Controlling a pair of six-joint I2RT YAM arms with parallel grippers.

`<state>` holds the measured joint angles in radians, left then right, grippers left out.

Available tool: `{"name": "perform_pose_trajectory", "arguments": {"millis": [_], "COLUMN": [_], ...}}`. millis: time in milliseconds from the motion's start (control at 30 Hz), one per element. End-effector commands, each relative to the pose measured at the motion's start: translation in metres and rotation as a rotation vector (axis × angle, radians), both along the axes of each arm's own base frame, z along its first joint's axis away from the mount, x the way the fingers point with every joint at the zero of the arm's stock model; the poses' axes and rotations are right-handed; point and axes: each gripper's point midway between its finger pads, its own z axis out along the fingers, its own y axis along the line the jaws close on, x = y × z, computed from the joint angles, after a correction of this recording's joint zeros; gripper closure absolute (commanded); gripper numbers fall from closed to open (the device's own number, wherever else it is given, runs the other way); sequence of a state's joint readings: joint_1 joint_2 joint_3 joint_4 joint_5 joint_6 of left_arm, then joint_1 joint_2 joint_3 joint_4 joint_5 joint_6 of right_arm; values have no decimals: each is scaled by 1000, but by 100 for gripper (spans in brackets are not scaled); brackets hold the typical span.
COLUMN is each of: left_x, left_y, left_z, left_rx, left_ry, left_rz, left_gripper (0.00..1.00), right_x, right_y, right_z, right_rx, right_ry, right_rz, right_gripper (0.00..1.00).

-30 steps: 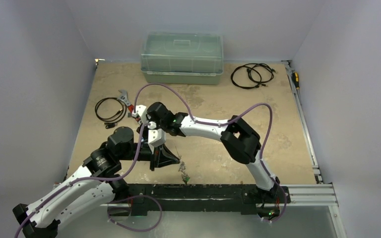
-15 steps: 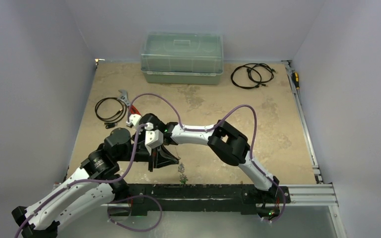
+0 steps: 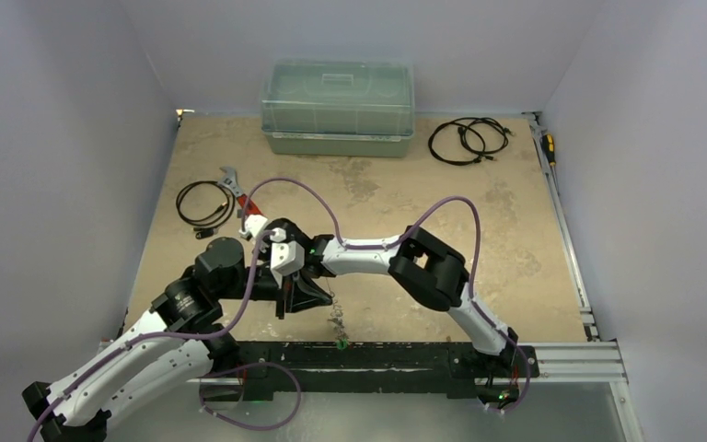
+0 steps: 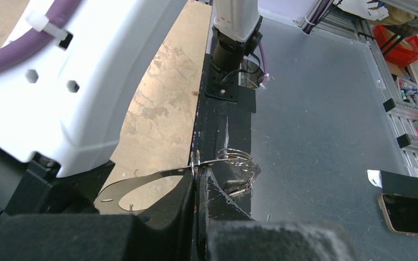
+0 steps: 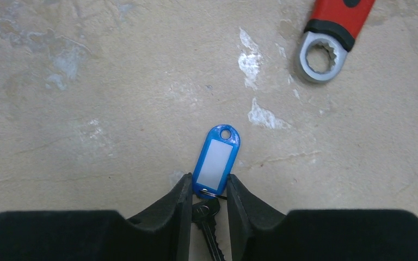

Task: Put the keys on the keyring

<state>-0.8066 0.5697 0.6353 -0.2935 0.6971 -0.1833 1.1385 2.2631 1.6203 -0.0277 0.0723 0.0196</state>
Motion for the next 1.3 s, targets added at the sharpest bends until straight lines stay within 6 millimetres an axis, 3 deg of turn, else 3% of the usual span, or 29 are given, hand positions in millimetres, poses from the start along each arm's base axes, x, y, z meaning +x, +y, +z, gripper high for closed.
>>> {"name": "perform_pose_trajectory", "arguments": {"millis": [0, 400, 667, 733, 867, 933, 1067, 1267], "left_x": [3, 4, 4, 4, 5, 6, 5, 7], "left_y": [-5, -4, -5, -5, -6, -6, -4, -3], "left_z": [8, 8, 5, 5, 2, 2, 6, 6], "left_rx": [-33, -33, -25, -24, -11, -10, -22, -22], "left_ry": [-32, -38, -32, -33, -26, -26, -39, -41], "left_rz": [-6, 0, -4, -5, -5, -2, 7, 16], "left_gripper": [100, 100, 100, 100, 100, 100, 100, 100], "right_x": [8, 36, 40, 40, 43, 47, 52, 44], "right_y": [-37, -122, -157, -161, -162, -164, -167, -161], "right_z": [-12, -4, 7, 13, 42, 56, 82, 85], "right_rx": [-107, -160, -151, -134, -60, -30, 18, 109], "right_ry": [-47, -45, -47, -42, -57, -67, -68, 62], "right_rz": [-90, -251, -313, -318, -341, -372, -447, -558], "right_gripper": [73, 74, 72, 66, 45, 39, 34, 36]}}
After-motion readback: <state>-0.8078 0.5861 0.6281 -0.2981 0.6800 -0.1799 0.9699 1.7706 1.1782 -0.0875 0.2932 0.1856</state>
